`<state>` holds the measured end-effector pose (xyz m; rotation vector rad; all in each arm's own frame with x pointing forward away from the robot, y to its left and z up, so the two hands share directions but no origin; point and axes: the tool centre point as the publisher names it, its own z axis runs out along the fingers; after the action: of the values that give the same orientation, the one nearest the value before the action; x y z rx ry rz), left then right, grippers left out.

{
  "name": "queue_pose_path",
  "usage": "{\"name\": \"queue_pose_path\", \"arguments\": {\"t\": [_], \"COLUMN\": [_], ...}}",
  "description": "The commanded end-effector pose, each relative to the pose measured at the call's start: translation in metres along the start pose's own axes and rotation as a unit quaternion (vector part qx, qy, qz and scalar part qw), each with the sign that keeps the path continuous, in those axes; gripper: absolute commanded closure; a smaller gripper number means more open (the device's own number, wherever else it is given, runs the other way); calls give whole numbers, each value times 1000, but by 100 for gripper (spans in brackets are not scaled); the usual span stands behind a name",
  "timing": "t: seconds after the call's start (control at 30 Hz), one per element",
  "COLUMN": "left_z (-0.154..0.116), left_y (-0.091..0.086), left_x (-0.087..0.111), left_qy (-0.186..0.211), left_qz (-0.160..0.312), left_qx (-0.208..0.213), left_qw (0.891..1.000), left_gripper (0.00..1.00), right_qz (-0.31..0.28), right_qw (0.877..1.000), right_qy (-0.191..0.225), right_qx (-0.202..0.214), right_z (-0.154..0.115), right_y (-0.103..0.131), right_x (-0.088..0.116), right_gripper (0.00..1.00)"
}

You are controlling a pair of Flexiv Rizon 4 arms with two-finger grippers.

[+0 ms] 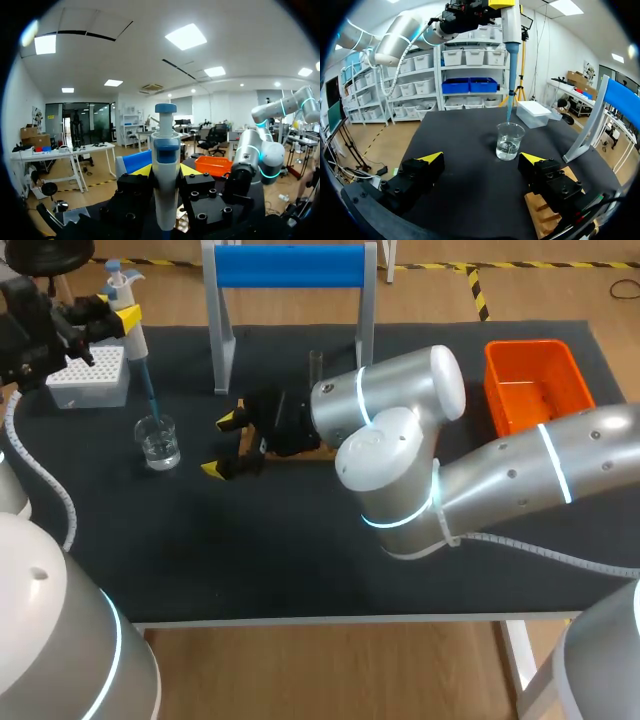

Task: Invert the test tube, pick up the pipette, mount the tip to pipette, aspirate from beaker and dispense into the tube, eject the tip, return the pipette, and cap with the stopper.

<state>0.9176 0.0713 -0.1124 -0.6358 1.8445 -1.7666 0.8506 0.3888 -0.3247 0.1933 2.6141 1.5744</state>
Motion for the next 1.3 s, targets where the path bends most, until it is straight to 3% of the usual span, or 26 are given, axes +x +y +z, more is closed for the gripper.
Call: {"name": "queue_pose_path", "arguments": {"t": [0.03,1.3], "left_z": [-1,-2], "left_y": [8,49], "left_x": [-2,-16], "left_qy": [-1,-24], "left_qz": [2,18], "left_qx": [7,12], "left_qw": [1000,999], "left_gripper": [100,100], "right_qz": [0,0], "right_qw": [1000,1000], "right_qy": [0,0], "right_qx": [0,0], "right_z": [1,1], "right_y": [0,0], "right_x": [0,0], "right_gripper": [0,0]}}
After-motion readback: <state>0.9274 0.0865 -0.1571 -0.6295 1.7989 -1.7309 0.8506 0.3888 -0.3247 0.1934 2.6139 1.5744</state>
